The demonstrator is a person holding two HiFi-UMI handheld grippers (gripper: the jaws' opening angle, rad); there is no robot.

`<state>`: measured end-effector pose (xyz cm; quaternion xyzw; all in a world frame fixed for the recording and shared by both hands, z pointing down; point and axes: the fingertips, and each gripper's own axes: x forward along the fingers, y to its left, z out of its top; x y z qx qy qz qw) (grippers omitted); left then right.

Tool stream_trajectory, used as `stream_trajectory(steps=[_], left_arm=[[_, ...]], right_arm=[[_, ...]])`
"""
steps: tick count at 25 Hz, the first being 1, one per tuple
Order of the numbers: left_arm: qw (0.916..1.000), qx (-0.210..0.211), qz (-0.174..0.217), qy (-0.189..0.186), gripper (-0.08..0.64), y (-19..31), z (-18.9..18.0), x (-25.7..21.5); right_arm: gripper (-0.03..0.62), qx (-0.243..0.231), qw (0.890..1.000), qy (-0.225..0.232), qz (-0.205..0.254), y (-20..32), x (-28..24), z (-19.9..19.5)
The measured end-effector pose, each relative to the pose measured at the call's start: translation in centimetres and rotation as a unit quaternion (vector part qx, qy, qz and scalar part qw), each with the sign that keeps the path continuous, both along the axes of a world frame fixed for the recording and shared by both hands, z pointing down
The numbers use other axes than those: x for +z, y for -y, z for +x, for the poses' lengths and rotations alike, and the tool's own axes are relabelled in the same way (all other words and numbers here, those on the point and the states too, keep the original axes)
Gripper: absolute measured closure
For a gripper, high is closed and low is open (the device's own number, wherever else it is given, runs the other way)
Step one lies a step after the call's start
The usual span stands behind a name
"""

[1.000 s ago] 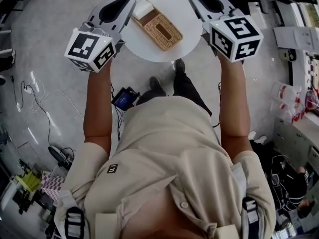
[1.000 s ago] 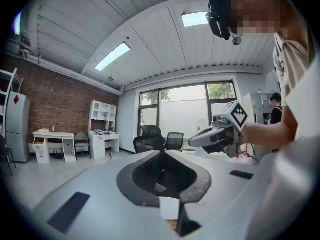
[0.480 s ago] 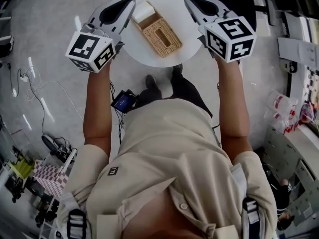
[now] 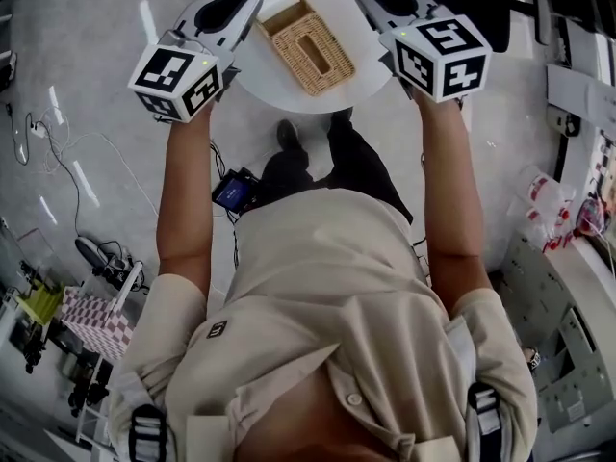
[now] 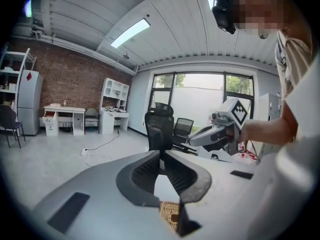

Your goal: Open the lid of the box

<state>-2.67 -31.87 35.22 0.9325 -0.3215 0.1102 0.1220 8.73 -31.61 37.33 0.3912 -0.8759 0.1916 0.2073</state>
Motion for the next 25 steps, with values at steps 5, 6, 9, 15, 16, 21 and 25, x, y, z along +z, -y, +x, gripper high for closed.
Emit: stream_trajectory(steps=[5, 6, 9, 15, 16, 21, 25], left_arm=[[0.9995, 0.005, -0.029, 0.003, 0.538, 0.5, 0.1, 4.0], [0.9994, 0.007, -0.035, 0.003, 0.538, 0.6, 0.2, 4.7], [0.9987, 0.010, -0.049, 0.005, 0.538, 0.7, 0.6, 6.9], [0.9971, 0.011, -0.074, 0.007, 0.538, 0.5, 1.0, 10.5], [0.9968, 0.011, -0.079, 0.008, 0.538, 0.4, 1.0, 11.0], [0.9949, 0.009, -0.100, 0.012, 0.537, -0.1, 1.0, 14.1], [0.9932, 0.007, -0.115, 0.014, 0.537, -0.7, 1.1, 16.2]], right_arm=[[0.598, -0.003, 1.000, 0.002, -0.030, 0.5, 4.0, -0.4], [0.598, -0.004, 0.999, 0.003, -0.035, 0.6, 4.8, -0.4], [0.598, -0.005, 0.999, 0.005, -0.050, 0.5, 6.9, -0.4], [0.598, -0.010, 0.997, 0.009, -0.076, 0.1, 10.5, -0.5], [0.598, -0.011, 0.997, 0.010, -0.080, 0.0, 11.0, -0.6], [0.598, -0.019, 0.994, 0.016, -0.103, -0.7, 14.0, -1.1], [0.597, -0.027, 0.992, 0.022, -0.123, -1.5, 16.1, -1.7]])
